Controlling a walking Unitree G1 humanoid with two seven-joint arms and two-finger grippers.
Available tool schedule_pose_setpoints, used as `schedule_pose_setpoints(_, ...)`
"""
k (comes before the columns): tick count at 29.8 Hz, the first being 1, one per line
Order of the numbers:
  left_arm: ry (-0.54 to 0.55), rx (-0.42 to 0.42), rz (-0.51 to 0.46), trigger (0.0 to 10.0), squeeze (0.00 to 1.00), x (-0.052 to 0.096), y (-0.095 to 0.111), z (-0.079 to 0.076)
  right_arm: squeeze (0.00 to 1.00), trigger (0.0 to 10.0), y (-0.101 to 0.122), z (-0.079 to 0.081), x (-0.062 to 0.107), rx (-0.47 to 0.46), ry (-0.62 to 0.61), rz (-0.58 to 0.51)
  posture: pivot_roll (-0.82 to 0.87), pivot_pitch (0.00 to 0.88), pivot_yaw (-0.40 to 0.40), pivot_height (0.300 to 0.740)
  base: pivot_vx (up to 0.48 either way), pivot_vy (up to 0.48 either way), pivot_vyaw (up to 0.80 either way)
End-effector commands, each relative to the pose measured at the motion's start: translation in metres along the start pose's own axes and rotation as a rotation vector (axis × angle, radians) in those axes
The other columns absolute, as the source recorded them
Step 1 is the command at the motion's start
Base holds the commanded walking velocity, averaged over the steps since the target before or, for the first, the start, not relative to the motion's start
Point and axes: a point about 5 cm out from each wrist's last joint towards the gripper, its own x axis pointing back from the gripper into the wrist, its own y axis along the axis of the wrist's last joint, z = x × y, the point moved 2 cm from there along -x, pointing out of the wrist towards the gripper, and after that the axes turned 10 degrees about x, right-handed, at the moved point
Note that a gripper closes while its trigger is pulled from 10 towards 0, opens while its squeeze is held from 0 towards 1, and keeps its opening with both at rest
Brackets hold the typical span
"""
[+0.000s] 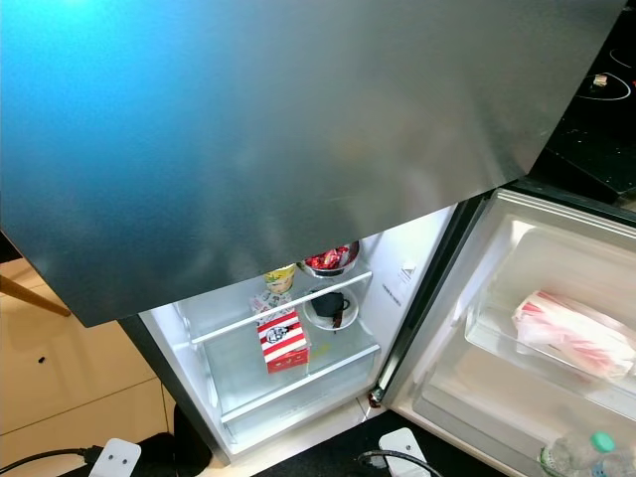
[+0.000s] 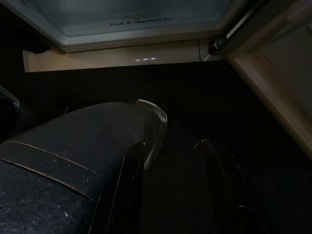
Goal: Restocking fridge
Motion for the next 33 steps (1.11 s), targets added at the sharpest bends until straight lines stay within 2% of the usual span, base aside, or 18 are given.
schedule_pose_setpoints(1, -0.01, -0.013, 0.021, 10.0, 0.0, 0.0018, -0.0071, -0.005, 0.0, 10.0, -0.0044, 0.0007, 0.0008, -0.018, -0.001, 0.014, -0.05, 0.062, -0.048, 0.74, -0.36, 0.0, 0.0)
schedule_pose_setpoints(29, -0.014, -0.016, 0.035, 10.0, 0.0, 0.0023, -0.0099, -0.0082, 0.0, 10.0, -0.0046, 0.0007, 0.0008, -0.018, -0.001, 0.016, -0.05, 0.062, -0.048, 0.74, -0.355, 0.0, 0.0)
schedule_pose_setpoints(33, -0.009, -0.013, 0.036, 10.0, 0.0, 0.0023, -0.0101, -0.0078, 0.0, 10.0, -0.0048, 0.0011, 0.0009, -0.018, 0.0, 0.016, -0.05, 0.063, -0.048, 0.74, 0.0, 0.0, 0.0)
